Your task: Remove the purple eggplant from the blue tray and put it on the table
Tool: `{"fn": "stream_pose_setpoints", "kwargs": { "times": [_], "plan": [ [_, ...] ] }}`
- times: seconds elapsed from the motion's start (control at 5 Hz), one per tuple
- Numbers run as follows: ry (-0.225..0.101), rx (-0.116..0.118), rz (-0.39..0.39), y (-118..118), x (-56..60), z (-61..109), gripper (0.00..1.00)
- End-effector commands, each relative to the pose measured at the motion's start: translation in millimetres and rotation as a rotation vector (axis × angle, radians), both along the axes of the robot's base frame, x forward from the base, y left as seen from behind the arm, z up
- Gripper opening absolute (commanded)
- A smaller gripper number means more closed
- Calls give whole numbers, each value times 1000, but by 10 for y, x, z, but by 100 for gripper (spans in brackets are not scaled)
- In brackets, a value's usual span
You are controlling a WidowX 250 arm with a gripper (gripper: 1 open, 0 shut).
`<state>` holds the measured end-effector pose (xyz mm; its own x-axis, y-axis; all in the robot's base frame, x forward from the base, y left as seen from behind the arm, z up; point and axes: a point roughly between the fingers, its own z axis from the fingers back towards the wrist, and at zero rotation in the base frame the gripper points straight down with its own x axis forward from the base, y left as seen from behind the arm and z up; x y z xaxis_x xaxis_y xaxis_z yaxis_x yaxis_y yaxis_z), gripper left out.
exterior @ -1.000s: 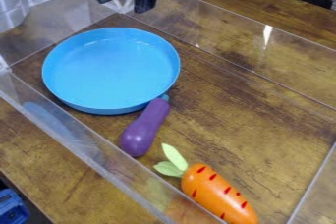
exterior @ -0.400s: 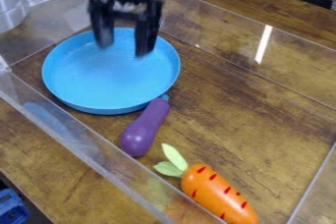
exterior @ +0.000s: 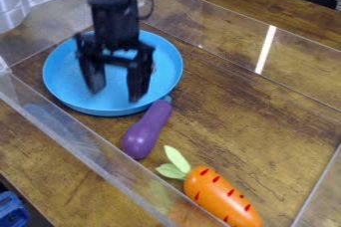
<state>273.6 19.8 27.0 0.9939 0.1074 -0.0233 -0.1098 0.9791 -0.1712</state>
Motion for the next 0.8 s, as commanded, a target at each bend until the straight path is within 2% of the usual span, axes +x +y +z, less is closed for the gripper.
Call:
{"fn": "stream_pose_setpoints", "kwargs": {
  "times": [0.0,0.2,0.4,0.6],
  "plan": [
    [-105,-19,-33,-67,102,152,100],
    [-144,-42,-8,-40,222,339,100],
    [-157,-43,1,-54,272,448,100],
    [-178,-44,26,-3,384,542,100]
  ]
}}
